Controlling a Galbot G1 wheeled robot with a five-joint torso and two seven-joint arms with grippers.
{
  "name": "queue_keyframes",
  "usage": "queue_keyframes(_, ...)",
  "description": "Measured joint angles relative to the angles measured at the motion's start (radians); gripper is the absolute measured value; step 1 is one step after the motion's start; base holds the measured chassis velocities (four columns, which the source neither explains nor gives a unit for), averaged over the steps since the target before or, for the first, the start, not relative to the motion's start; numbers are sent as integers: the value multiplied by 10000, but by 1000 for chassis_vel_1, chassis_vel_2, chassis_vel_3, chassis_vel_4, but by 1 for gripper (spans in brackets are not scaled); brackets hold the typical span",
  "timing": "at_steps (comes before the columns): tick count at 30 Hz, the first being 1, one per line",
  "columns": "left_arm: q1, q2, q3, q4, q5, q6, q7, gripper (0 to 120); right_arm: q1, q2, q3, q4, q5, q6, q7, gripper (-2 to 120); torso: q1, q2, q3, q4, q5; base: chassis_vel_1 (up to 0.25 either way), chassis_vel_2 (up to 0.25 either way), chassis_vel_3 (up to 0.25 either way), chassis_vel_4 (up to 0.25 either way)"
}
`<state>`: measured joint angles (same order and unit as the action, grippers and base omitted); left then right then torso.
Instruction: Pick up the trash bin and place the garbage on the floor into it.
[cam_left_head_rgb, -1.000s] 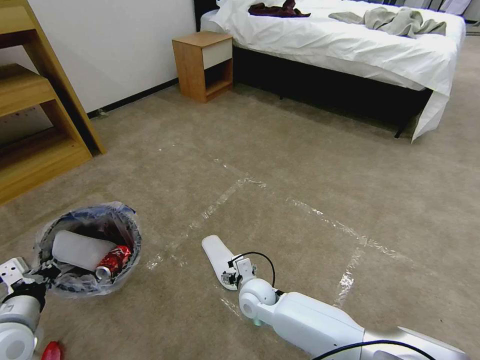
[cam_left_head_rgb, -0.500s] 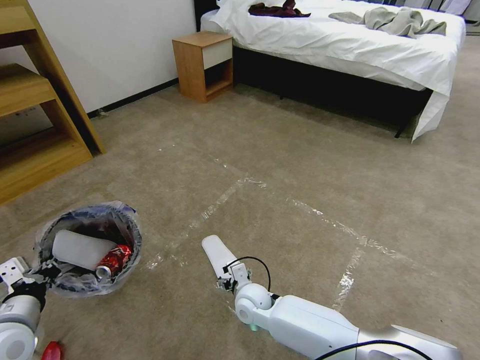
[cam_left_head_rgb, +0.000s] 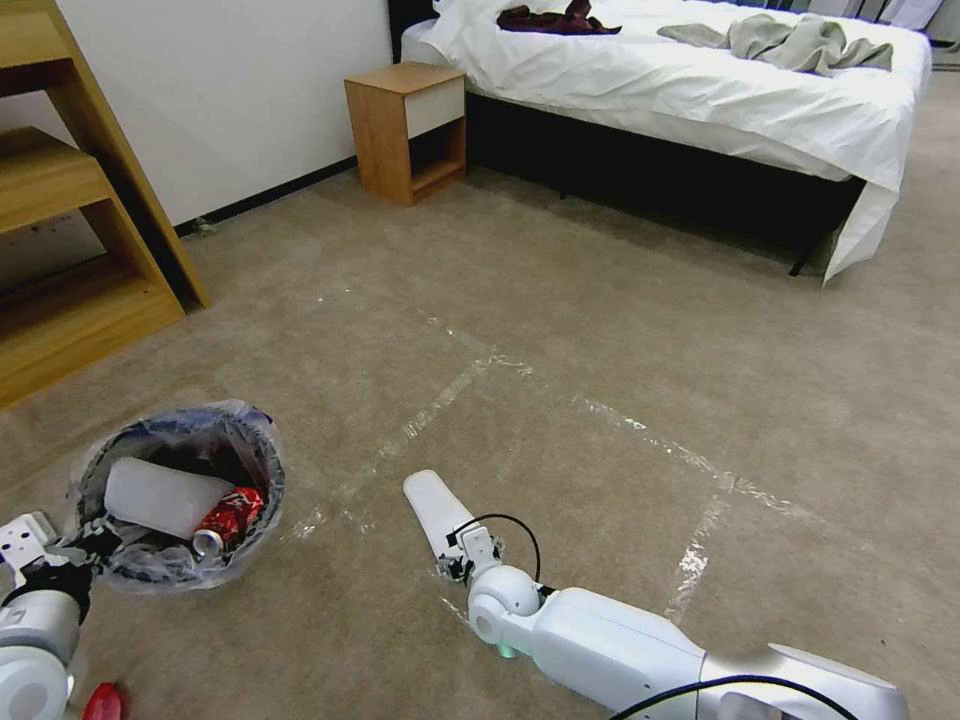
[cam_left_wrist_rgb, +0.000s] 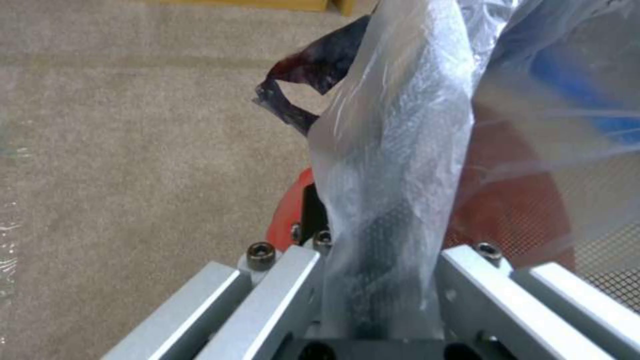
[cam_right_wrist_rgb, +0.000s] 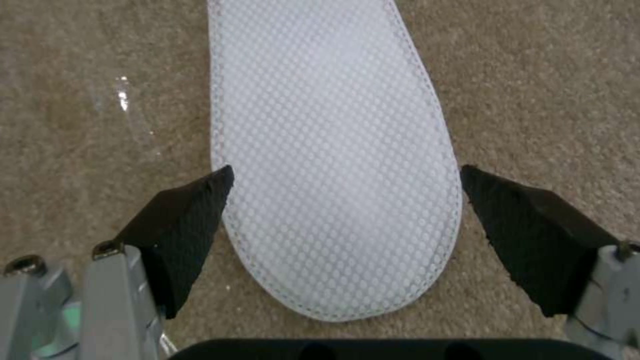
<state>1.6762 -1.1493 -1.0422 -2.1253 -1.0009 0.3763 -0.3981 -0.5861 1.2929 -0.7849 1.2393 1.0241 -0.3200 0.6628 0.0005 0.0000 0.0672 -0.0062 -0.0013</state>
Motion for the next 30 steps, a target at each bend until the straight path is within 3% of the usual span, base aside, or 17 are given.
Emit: queue_keyframes(30,83,-108,-22,-177,16,-36,-28,0,-88,448,-219,-1057,-378,219,-437,85,0,0,-1,-1,0,0,0,0,0)
